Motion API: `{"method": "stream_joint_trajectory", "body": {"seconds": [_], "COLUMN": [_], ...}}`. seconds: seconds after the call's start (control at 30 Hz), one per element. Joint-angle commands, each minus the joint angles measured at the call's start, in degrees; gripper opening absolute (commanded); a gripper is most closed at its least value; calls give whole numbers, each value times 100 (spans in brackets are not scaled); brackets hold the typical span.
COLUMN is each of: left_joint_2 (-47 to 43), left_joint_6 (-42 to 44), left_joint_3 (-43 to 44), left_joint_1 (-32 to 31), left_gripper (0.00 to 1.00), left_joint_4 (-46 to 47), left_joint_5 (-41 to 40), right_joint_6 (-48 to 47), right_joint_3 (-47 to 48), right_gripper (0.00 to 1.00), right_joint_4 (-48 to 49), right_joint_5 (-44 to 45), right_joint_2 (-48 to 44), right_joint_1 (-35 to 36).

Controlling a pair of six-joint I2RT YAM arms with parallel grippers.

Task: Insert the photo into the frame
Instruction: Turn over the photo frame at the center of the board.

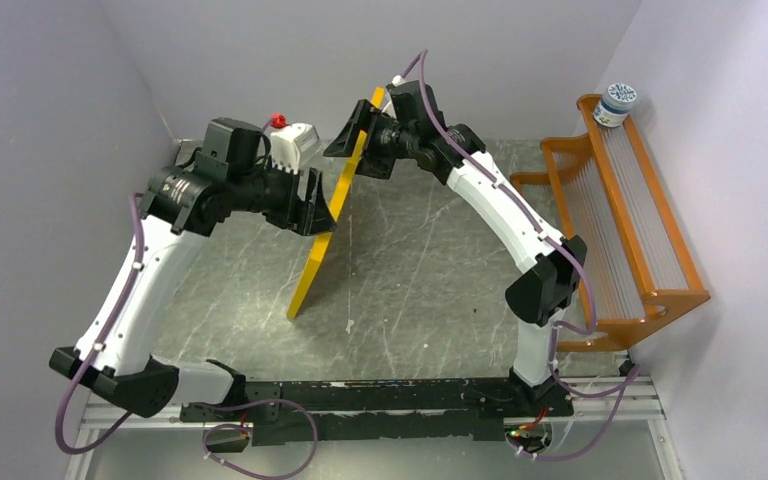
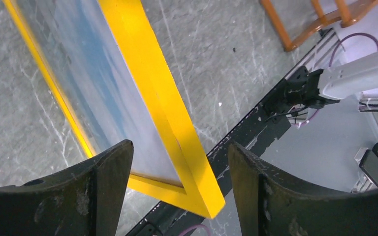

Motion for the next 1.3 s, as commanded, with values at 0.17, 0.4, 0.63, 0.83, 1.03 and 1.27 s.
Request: {"method": "stream_joint_trajectory", "body": {"seconds": [0.17, 0.4, 0.63, 0.83, 1.03, 1.27], "left_joint_2": [-318, -320, 398, 689, 1169, 2048], "left_joint_6": [-343, -1117, -1760, -1925, -1902, -1753], "left_joint_3": [-180, -733, -1148, -2084, -2926, -2948], "left_joint_1": [-15, -8, 202, 832, 1709, 2113], "left_gripper": [79, 82, 84, 86, 87, 88], "left_joint_4": [969, 1603, 1411, 2141, 2926, 3257], "left_joint_5": [-121, -1073, -1843, -1298, -746, -577], "right_joint_6": [-691, -830, -1266, -1445, -1026, -1227], "right_joint_3": [-92, -1510, -3699, -5194, -6162, -6287], "right_gripper": [63, 53, 59, 77, 84, 89], "right_joint_4": [-995, -532, 769, 1853, 3331, 3598], "right_joint_5": [479, 153, -1059, -1730, -2202, -1680], "right_joint_2": [-599, -1429, -2453, -3008, -2910, -2382], "right_joint_1": [-153, -481, -1239, -1837, -2246, -2307]}}
